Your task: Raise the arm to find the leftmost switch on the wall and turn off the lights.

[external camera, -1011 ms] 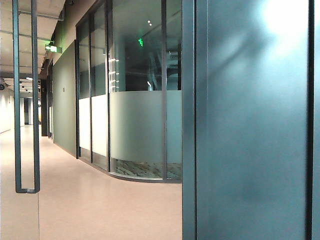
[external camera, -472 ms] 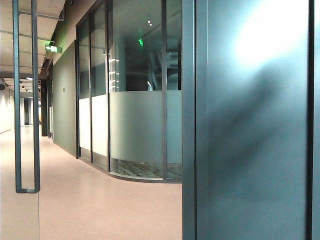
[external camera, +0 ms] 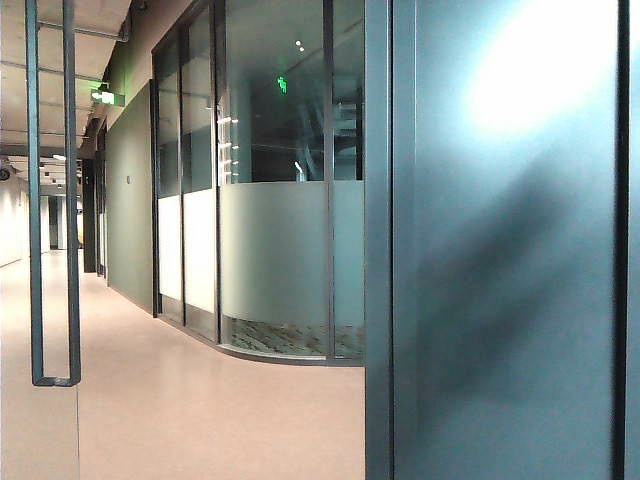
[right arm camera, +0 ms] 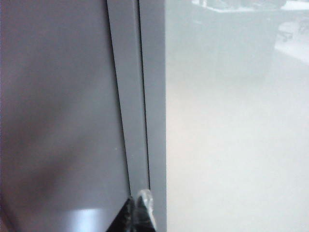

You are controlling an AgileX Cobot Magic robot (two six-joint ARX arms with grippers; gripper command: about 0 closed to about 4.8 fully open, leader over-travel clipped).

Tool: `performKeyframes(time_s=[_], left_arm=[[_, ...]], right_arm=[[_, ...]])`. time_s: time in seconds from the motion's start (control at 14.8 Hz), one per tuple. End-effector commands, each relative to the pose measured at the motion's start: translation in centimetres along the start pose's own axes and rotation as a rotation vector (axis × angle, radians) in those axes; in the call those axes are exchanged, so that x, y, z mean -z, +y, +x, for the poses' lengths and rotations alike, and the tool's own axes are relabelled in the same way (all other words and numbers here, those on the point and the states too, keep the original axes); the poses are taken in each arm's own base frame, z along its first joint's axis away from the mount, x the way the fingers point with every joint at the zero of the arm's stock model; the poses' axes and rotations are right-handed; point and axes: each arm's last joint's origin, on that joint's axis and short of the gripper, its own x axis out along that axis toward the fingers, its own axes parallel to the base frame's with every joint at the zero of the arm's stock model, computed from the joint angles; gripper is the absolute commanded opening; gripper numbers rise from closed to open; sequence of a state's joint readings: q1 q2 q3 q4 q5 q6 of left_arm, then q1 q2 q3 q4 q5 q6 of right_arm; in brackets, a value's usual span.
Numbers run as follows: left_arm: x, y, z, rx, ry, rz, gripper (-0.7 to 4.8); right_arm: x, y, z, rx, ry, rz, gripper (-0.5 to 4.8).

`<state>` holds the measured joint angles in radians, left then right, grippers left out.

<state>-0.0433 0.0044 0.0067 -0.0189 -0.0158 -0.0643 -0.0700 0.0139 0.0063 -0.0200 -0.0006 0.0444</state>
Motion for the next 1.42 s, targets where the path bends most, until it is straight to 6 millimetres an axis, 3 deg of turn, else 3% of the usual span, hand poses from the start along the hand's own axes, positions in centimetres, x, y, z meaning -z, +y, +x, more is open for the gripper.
performKeyframes(time_s=[0.07,1.42], left_arm=[[-0.19,0.01,-0.02,-0.004,-0.014,0.004,-0.05],[-0.17,0.01,-0.02,-0.004,-0.012,0.004,-0.05]], right_arm=[[-0.20,0.01,-0.08,-0.003,-0.022,0.008,-0.01],[-0.27,0.37,-0.09,-0.039,-0.028,0.014,-0.01]])
